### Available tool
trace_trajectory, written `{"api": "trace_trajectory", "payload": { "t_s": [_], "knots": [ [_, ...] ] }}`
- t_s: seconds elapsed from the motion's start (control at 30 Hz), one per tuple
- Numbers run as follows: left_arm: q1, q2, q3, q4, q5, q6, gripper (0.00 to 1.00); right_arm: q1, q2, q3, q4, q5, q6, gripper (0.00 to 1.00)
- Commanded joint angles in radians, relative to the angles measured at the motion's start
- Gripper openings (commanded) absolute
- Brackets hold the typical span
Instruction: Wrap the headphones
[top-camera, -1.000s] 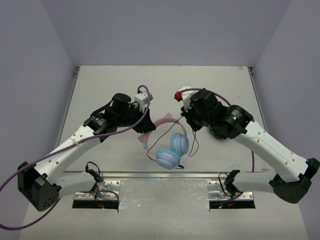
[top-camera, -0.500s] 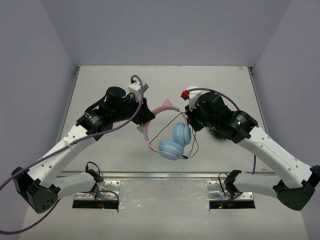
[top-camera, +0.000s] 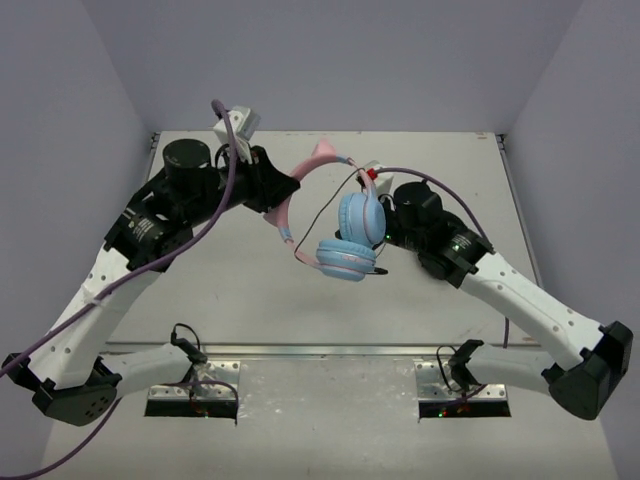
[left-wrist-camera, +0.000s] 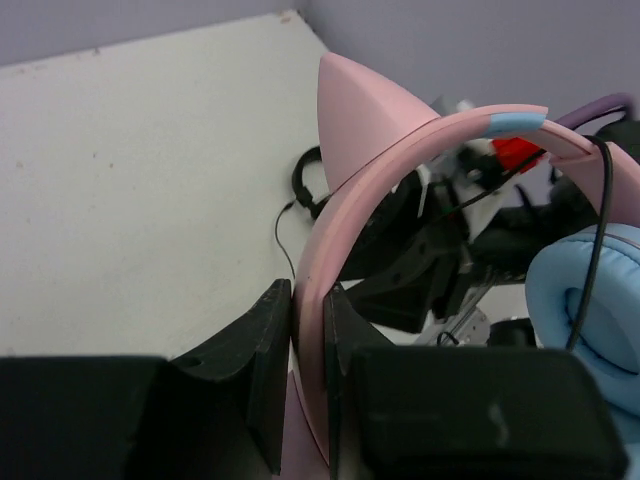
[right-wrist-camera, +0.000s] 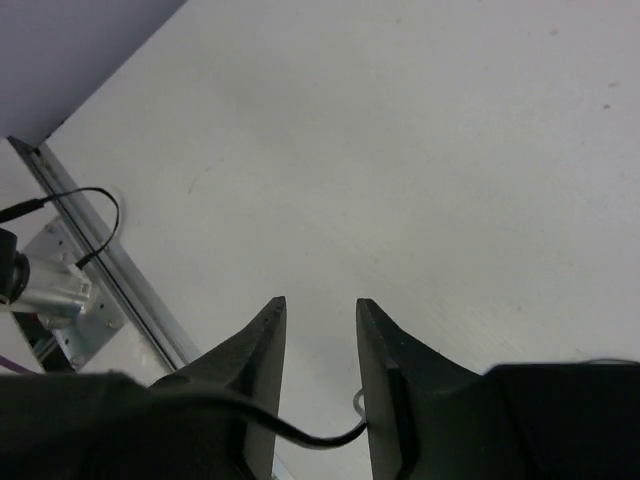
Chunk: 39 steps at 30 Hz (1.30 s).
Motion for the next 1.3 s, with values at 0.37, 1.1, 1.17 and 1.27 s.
{"api": "trace_trajectory", "payload": {
  "t_s": [0.37, 1.1, 1.17, 1.27],
  "knots": [
    [-0.001, 0.089, 0.417, -0.066, -0.245, -0.329, 0.00, 0.006, 0.364, 0.050, 0.598, -0.309, 0.250, 0.40],
    [0.002, 0.314, 0.647, -0.194, -1.060, -0.489, 0.00, 0.173, 0.469, -0.140, 0.784, -0.361, 0.347, 0.01],
    [0.010, 0.342, 0.649, -0.172, -1.072, -0.472, 0.00, 0.191, 0.433, -0.169, 0.763, -0.344, 0.353, 0.01],
    [0.013, 0.375, 0.630, -0.130, -1.098, -0.424, 0.00, 0.228, 0.345, -0.226, 0.702, -0.284, 0.327, 0.01]
  ]
}}
